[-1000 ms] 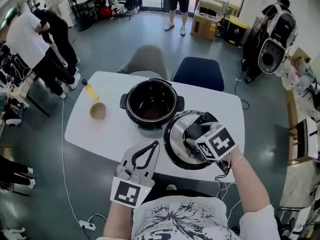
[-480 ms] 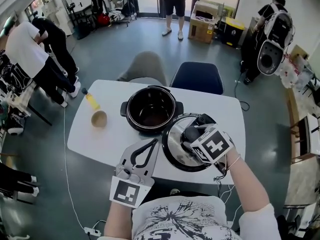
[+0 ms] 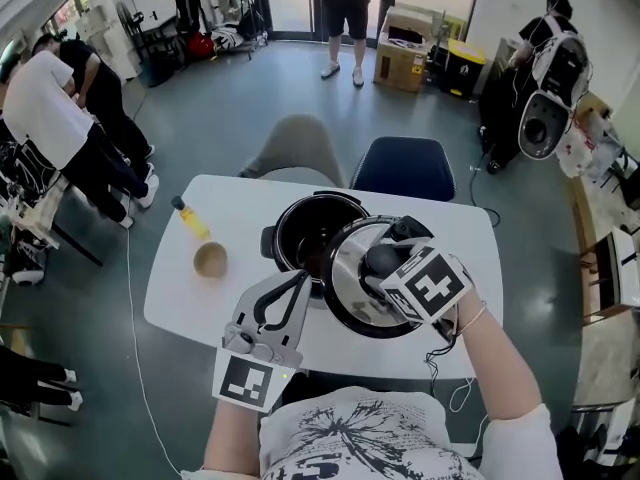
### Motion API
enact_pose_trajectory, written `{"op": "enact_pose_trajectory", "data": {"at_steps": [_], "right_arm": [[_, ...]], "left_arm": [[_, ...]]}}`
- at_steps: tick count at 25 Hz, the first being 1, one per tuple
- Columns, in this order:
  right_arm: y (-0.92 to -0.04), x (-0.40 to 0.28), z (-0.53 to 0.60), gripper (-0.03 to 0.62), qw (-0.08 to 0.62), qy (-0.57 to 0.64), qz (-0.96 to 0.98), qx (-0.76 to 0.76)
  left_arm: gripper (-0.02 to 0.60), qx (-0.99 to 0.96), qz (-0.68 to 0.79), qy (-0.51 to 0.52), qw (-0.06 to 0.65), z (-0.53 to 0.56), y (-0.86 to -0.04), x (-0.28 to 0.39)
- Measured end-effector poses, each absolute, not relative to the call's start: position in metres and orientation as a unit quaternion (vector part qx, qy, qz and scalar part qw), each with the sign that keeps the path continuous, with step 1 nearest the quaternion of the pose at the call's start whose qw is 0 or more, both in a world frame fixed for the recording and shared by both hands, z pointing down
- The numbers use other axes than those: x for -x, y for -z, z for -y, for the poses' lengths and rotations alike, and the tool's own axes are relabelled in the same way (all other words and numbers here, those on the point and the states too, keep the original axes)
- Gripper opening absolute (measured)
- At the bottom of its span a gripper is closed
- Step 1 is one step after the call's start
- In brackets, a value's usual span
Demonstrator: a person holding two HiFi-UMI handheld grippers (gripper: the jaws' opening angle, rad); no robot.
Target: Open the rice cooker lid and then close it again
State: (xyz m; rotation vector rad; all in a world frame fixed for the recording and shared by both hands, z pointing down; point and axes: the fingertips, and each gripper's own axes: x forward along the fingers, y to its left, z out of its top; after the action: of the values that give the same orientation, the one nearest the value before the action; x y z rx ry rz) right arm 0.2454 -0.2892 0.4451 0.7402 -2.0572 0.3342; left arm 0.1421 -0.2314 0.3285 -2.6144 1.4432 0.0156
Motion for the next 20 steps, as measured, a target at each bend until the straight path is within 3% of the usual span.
{"op": "enact_pose_trajectory", "data": {"at_steps": [10,20], "right_arm": [[-0.452,-0.148,0.361,0.293,0.442,-0.148,0.827,-0.315],[-0.481,-0.104,0.413,0.293,0.448,-0.175,0.808,-0.34]], "left_arm": [[0.014,0.887,-0.454,0.002,0.086,0.302,-0.332,-0.054],[0.014,0.902,-0.424,0.008,0.077,0.362,-0.35,-0.002]]}}
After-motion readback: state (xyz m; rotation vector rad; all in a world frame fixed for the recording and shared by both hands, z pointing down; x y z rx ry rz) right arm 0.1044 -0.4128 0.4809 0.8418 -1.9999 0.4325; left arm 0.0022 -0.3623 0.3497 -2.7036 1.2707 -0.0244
